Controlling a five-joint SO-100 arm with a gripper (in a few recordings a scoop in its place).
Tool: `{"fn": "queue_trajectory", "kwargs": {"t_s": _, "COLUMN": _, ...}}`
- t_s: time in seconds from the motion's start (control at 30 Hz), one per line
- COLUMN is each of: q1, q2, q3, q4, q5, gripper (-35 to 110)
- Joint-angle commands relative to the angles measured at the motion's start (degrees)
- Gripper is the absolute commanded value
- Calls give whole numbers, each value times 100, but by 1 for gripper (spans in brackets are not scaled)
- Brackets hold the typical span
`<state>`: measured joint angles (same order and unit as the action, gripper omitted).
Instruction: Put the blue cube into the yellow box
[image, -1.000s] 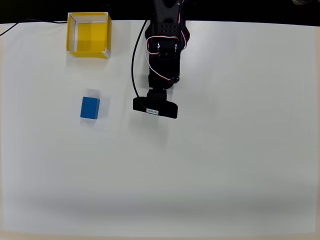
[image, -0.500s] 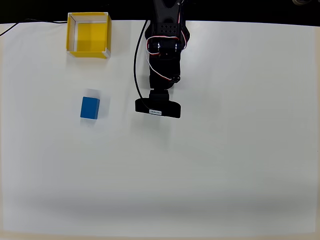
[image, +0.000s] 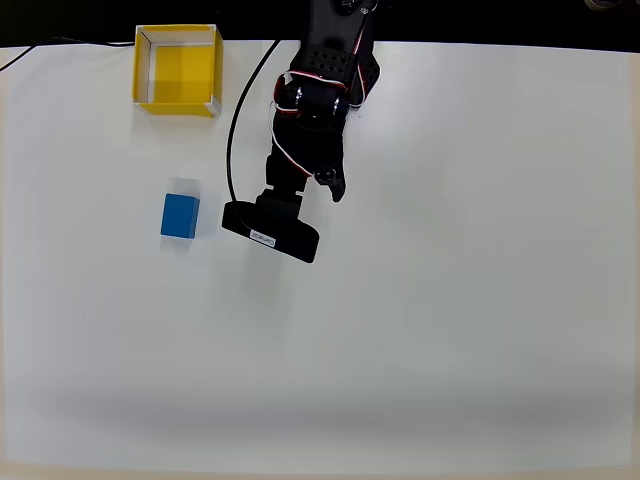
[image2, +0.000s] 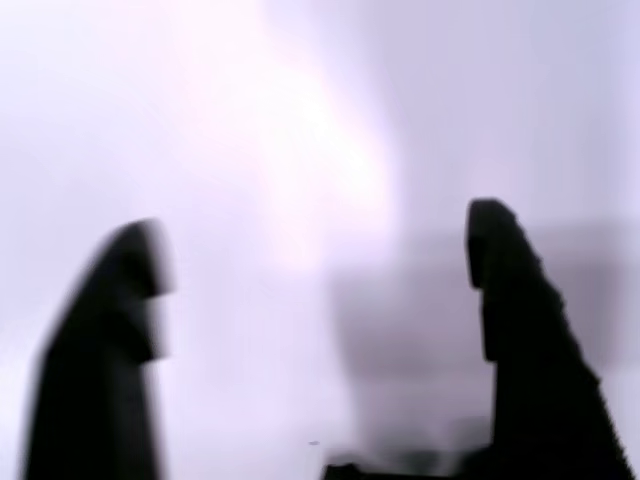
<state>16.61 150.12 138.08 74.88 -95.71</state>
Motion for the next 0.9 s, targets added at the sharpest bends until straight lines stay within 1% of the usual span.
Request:
{"fn": "queue_trajectory", "kwargs": {"t_s": 0.0, "q1": 940, "q2": -721, "q3": -1354, "q4": 88, "q5": -606, "gripper": 46}}
{"fn": "queue_trajectory", "kwargs": {"t_s": 0.17, "q1": 1925, "q2": -1837, "q3": -2268, "q4": -44, "q5": -1529, "gripper": 50}}
{"fn": "queue_trajectory", "kwargs": {"t_s": 0.37, "q1": 2892, "q2": -3164, "q3": -3199, "q4": -756, "q5": -2303, "gripper": 53}}
{"fn": "queue_trajectory", "kwargs": {"t_s": 0.53, "q1": 3393, "q2": -4157, "q3": -3674, "q4": -1529, "q5": -2558, "gripper": 54}}
{"fn": "queue_trajectory", "kwargs": {"t_s": 0.67, "q1": 3630, "q2": -4843, "q3": -4104, "q4": -1767, "q5": -2672, "gripper": 55}}
{"fn": "queue_trajectory", "kwargs": {"t_s": 0.87, "q1": 3700, "q2": -5581, "q3": -4421, "q4": -2101, "q5": -2663, "gripper": 54}}
